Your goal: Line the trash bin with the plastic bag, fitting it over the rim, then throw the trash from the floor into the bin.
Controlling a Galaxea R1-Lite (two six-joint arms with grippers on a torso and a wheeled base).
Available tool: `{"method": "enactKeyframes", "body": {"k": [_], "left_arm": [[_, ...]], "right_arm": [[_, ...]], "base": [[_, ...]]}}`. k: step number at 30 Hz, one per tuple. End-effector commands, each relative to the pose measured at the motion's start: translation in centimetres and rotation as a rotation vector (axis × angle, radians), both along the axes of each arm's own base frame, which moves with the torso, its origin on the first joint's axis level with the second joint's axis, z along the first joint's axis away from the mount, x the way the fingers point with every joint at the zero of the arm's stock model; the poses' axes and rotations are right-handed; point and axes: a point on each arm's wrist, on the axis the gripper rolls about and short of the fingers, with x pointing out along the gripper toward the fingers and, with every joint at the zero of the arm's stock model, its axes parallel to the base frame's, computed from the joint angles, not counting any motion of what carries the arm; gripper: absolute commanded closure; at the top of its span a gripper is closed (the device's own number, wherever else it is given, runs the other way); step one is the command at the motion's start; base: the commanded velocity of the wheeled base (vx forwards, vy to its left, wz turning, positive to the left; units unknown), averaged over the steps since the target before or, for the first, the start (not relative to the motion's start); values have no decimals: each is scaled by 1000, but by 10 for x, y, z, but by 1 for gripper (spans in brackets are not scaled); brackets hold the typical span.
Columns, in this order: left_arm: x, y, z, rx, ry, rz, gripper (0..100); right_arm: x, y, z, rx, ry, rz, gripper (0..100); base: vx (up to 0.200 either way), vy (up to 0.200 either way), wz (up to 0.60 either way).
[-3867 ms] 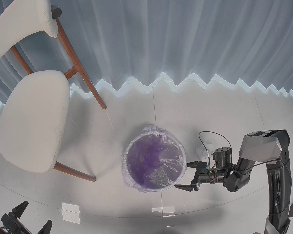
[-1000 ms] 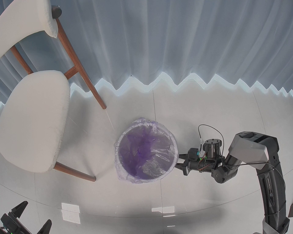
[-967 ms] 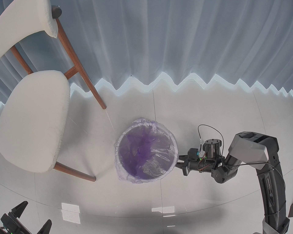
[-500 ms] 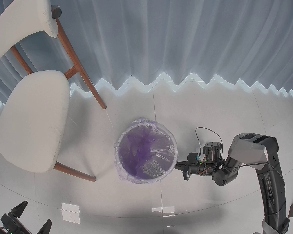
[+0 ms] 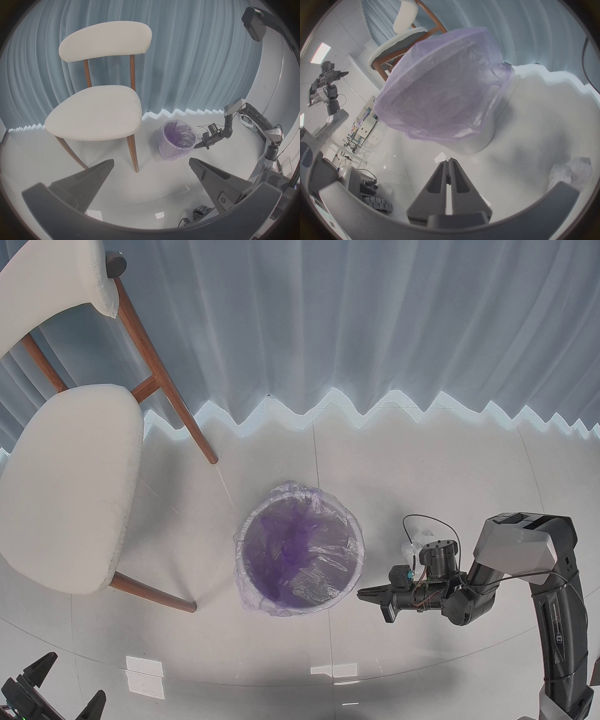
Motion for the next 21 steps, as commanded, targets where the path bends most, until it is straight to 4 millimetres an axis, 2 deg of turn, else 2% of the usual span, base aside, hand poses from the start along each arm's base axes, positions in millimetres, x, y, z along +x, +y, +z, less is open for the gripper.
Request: {"method": "enactKeyframes", "body": {"k": [1,3,4,7,10,17,21], "left_arm": [[1,0,-5,3,19,0,0],[1,0,-5,2,19,0,0],[1,0,-5,3,19,0,0],[1,0,-5,3,19,0,0],[1,0,-5,2,19,0,0],[1,0,-5,2,19,0,0],[1,0,-5,2,19,0,0]], "right_arm": [[1,-18,11,-3,26,-49,100],[1,-29,11,1,58,-81,100],[2,-35,12,10,80,-104,0],[9,-45,13,37,82,-143,0],[19,-44,12,39,32,-135,0],[35,-17,18,65,-37,-45,0],[42,-7,13,72,-48,-15,0]], "base": [[0,0,0],[0,0,0],[0,0,0],[0,0,0],[0,0,0],[0,0,0],[0,0,0]]}}
